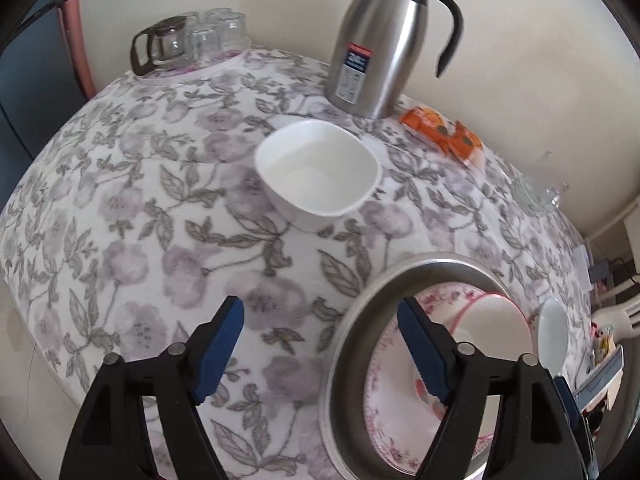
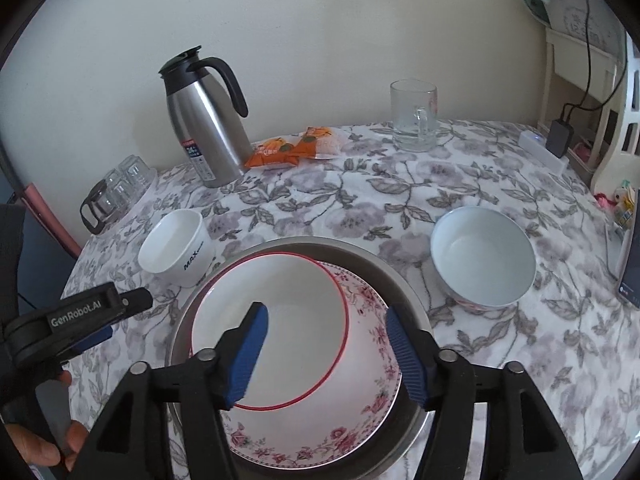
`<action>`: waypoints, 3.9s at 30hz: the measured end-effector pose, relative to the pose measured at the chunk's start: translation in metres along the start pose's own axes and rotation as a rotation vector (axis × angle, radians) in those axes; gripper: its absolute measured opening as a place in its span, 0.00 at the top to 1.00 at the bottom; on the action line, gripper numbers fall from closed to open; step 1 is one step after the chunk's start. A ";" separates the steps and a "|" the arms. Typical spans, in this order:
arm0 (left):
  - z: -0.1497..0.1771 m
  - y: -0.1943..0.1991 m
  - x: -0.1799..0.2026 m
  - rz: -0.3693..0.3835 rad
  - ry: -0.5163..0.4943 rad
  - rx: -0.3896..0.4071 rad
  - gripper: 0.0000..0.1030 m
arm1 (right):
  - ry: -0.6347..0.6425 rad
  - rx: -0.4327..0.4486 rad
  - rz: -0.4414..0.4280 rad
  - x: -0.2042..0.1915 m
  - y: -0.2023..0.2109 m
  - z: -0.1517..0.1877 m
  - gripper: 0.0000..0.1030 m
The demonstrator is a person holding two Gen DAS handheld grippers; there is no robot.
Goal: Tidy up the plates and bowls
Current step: 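Open both grippers to release the strawberry bowl rim, then move both open grippers toward the white square MAX bowl, then close both grippers on the white square bowl rim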
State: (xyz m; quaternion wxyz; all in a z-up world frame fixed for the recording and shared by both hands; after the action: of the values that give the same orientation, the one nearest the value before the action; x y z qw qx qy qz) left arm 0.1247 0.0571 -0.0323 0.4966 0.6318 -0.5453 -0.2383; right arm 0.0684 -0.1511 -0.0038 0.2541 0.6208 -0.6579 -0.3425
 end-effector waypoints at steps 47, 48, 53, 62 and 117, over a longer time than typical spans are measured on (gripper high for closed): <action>-0.077 -0.003 -0.135 -0.100 0.258 0.169 0.11 | 0.152 0.148 -0.203 -0.133 -0.015 -0.021 0.00; -0.079 -0.004 -0.132 -0.088 0.254 0.169 0.10 | 0.143 0.145 -0.202 -0.131 -0.017 -0.022 0.02; -0.084 -0.017 -0.116 -0.011 0.239 0.126 0.10 | 0.133 0.138 -0.190 -0.130 -0.024 -0.031 0.15; -0.096 -0.035 -0.104 0.060 0.253 0.097 0.10 | 0.152 0.049 -0.155 -0.143 -0.053 -0.049 0.37; -0.101 -0.133 -0.059 0.201 0.220 -0.052 0.88 | 0.168 -0.218 -0.110 -0.173 -0.164 -0.055 0.81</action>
State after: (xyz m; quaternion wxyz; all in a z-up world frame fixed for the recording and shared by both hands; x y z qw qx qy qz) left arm 0.2529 0.1372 -0.1244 0.5909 0.5833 -0.5417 -0.1311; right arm 0.2323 0.0137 -0.0788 0.3551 0.6511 -0.5581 -0.3722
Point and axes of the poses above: each gripper's, at about its wrist camera, not at the fingertips, and y roughly against the way its jaws point, x to its right, z to its underside, the point moved 6 cm from there along -y, roughly the way its jaws point, and after that the axes turned 8 degrees about y, right-handed, at the moved point
